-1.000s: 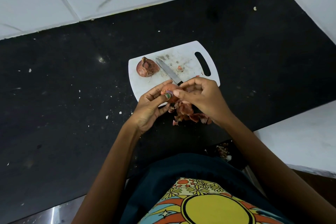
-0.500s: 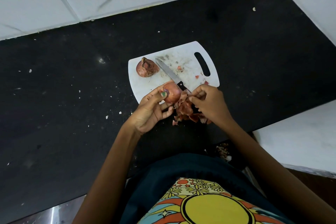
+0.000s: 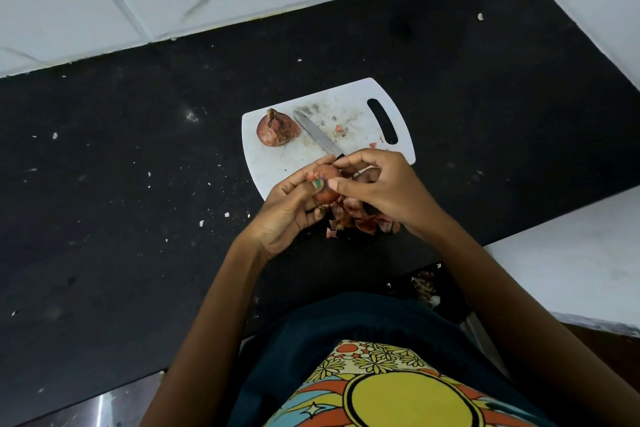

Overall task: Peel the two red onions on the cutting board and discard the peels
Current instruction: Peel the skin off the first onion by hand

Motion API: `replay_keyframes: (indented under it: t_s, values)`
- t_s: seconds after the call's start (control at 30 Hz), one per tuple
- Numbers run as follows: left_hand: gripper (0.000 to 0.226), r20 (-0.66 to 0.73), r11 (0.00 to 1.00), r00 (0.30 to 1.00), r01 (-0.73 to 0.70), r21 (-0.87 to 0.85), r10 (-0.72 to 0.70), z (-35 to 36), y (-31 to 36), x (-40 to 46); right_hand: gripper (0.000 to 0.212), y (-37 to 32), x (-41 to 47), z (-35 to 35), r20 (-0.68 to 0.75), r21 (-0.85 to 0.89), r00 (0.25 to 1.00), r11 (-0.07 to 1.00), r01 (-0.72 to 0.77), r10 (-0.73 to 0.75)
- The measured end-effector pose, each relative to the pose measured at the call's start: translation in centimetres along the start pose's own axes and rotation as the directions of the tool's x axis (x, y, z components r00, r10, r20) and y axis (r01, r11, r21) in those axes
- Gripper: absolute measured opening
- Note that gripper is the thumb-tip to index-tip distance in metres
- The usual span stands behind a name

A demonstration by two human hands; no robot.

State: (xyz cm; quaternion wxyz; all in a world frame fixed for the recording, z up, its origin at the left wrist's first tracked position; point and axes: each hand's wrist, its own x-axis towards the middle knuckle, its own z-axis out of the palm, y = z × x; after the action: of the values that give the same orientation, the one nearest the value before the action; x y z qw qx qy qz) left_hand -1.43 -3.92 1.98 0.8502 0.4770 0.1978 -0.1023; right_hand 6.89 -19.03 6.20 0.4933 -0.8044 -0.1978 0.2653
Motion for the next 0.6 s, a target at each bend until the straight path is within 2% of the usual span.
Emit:
replay_keyframes:
  t_s: [0.17, 0.3, 0.6]
  values:
    - [0.034, -0.034, 0.999, 0.999, 0.004, 0.049, -0.003, 0.0, -0.2, -0.1, 0.025, 0.4, 0.1, 0.0, -0.011, 0.025, 1.0, 1.0, 0.005, -0.005]
    - [0.031, -0.053, 0.999, 0.999, -0.003, 0.052, 0.006, 0.3, -0.1, -0.1, 0.029, 0.6, 0.1, 0.0, -0.002, 0.0, 1.0, 1.0, 0.018, -0.018]
    - [0.039, -0.012, 1.0, 1.0, -0.007, 0.014, 0.007, 0.6, -0.3, -0.2, 0.017, 1.2, 0.3, -0.3, -0.078, 0.122, 0.996, 0.992, 0.04, -0.031]
